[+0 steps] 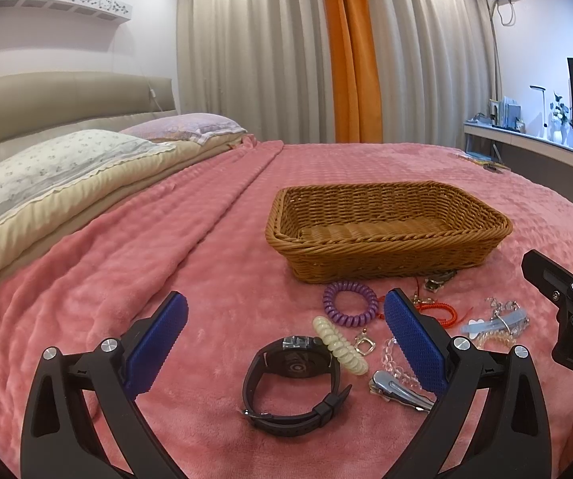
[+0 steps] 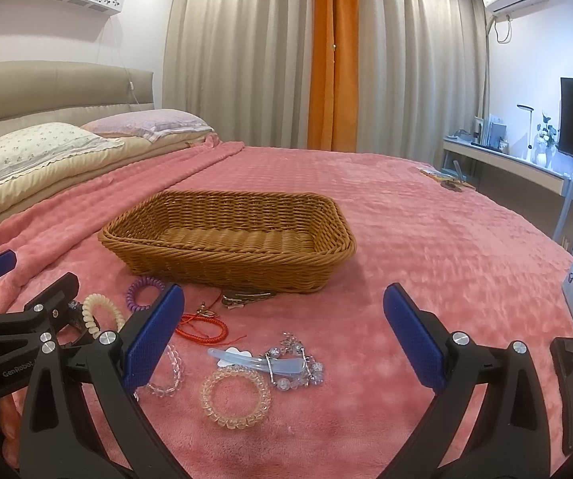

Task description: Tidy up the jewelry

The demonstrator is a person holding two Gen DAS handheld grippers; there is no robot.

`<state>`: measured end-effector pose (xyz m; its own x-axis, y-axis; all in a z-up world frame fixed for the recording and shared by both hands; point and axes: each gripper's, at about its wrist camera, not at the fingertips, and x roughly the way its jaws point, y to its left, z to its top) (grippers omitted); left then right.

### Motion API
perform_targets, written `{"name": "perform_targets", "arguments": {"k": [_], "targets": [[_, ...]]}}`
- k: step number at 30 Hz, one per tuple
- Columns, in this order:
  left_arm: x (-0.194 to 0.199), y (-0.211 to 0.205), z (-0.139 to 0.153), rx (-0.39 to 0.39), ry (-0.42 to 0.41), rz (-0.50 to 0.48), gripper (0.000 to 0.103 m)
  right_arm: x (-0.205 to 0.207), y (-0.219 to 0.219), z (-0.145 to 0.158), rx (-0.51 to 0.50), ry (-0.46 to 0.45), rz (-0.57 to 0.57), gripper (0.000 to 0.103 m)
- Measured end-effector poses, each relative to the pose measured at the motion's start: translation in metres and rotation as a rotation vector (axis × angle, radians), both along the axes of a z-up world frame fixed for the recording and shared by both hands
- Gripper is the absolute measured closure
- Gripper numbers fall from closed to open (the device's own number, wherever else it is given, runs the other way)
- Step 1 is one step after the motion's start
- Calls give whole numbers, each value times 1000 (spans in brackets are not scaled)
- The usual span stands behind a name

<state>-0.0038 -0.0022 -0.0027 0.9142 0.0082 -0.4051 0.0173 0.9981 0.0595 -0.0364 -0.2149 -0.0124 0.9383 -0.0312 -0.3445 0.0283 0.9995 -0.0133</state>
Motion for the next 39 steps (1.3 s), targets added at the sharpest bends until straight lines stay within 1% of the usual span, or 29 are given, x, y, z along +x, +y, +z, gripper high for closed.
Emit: {"name": "perform_targets", "arguments": {"k": [31, 39], "targets": [[0, -1, -1, 3, 0, -1, 7, 0, 1, 0, 0, 0, 2, 8], [0, -2, -1, 3, 0, -1, 7, 0, 4, -1, -14, 2, 2, 8]]}}
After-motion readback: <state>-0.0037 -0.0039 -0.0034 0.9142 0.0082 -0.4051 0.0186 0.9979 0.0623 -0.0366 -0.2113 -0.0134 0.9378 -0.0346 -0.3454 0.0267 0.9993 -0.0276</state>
